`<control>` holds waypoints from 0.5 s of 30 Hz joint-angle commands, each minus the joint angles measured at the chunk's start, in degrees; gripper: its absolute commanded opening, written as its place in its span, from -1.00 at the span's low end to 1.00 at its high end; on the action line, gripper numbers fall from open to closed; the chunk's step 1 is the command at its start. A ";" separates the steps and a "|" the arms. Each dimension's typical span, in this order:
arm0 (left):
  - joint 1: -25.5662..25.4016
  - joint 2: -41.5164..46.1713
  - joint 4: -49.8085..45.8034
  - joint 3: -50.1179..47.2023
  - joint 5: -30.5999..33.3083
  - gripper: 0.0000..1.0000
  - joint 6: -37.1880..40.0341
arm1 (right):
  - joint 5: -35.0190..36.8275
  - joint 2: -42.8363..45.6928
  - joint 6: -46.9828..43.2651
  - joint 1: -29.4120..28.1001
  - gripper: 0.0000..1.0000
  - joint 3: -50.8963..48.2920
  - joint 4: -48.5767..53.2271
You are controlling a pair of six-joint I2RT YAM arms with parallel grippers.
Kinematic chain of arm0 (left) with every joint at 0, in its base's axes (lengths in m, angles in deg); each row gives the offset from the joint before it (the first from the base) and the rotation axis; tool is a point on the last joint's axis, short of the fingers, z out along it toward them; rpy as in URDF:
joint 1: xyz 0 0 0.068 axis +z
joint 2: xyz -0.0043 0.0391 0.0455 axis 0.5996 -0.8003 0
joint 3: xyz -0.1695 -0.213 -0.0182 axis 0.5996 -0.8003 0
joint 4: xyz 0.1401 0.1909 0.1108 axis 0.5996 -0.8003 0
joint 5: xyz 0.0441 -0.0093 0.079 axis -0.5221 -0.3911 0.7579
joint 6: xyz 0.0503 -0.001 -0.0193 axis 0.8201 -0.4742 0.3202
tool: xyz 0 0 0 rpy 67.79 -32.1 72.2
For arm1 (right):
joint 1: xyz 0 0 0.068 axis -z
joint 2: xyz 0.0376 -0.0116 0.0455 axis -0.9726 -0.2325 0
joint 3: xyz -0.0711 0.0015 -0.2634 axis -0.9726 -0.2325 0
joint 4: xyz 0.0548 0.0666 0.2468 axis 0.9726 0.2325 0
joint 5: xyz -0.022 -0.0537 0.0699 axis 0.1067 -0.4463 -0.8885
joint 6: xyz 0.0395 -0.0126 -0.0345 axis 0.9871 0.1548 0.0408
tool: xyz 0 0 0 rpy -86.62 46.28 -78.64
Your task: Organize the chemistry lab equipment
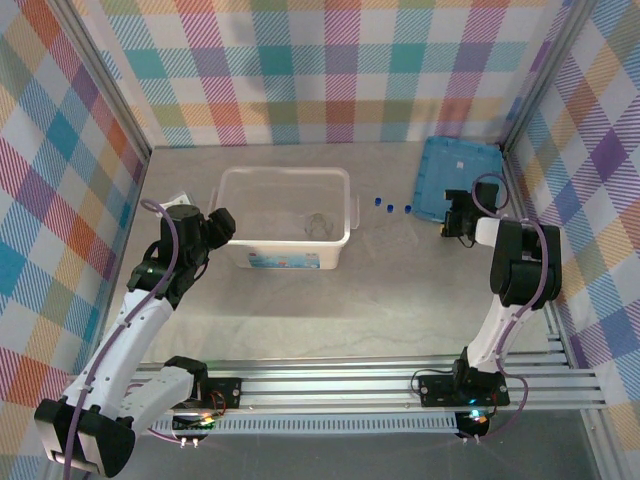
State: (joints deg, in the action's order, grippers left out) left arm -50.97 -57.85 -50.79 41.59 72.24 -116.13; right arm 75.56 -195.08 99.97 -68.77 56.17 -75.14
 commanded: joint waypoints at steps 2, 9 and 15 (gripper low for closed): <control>-0.55 -0.42 0.86 1.04 -0.07 0.42 0.15 | 3.67 3.47 -5.13 -0.48 0.56 -0.64 -15.89; -0.57 -0.68 0.91 1.15 -0.45 0.42 -0.10 | 4.31 6.82 -6.84 -0.45 0.53 -2.95 -18.04; -0.61 -0.52 0.61 1.60 -0.59 0.42 -0.02 | 3.79 4.84 -3.85 -0.34 0.41 -1.21 -15.07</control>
State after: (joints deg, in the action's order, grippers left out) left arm -50.97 -58.55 -50.77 41.64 72.05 -116.16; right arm 79.12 -189.48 95.25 -69.07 53.79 -89.17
